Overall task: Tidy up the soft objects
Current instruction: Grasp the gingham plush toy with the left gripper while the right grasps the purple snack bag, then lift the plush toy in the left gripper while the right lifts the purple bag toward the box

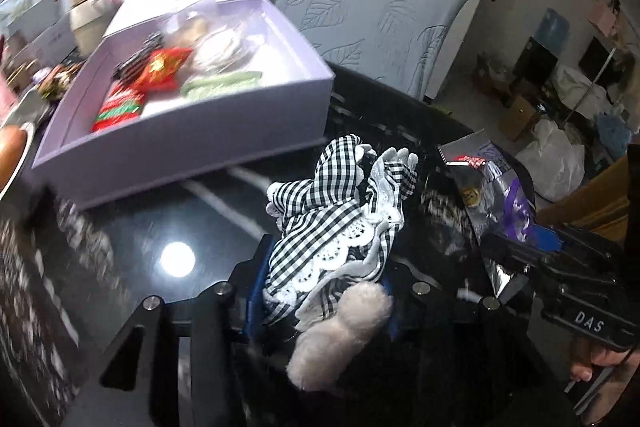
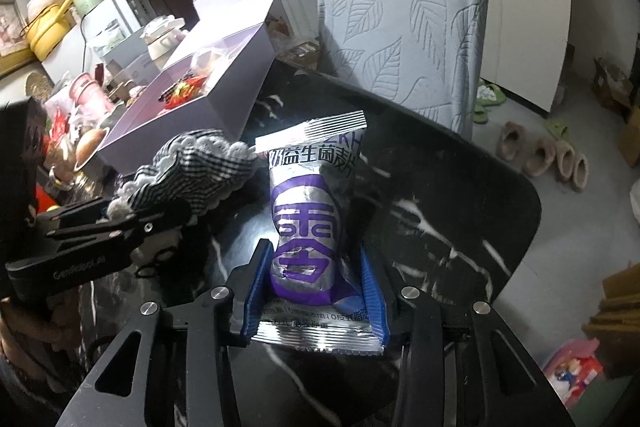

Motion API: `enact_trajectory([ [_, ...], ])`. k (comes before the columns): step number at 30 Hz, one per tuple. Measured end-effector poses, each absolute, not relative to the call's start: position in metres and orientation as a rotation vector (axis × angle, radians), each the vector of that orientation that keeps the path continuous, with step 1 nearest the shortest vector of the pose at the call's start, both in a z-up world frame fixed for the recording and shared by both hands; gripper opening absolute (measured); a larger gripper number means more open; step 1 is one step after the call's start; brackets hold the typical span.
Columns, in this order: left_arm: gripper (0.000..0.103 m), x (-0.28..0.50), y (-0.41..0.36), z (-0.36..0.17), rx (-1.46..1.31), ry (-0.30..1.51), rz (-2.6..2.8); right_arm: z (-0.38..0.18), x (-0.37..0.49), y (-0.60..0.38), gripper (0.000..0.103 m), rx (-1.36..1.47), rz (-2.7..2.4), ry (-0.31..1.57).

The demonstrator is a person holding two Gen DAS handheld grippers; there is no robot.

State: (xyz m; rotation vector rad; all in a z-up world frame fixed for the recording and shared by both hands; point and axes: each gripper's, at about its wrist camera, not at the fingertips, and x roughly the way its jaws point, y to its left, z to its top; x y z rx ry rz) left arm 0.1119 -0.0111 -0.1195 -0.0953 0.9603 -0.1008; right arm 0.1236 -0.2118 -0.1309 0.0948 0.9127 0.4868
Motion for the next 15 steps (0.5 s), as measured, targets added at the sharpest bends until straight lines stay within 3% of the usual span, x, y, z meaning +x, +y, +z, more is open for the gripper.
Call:
enact_trajectory([
  [15,0.045,0.037,0.01,-0.12,-0.132,0.991,0.022,-0.132,0.078,-0.192,0.042,-0.014,0.568,0.921],
])
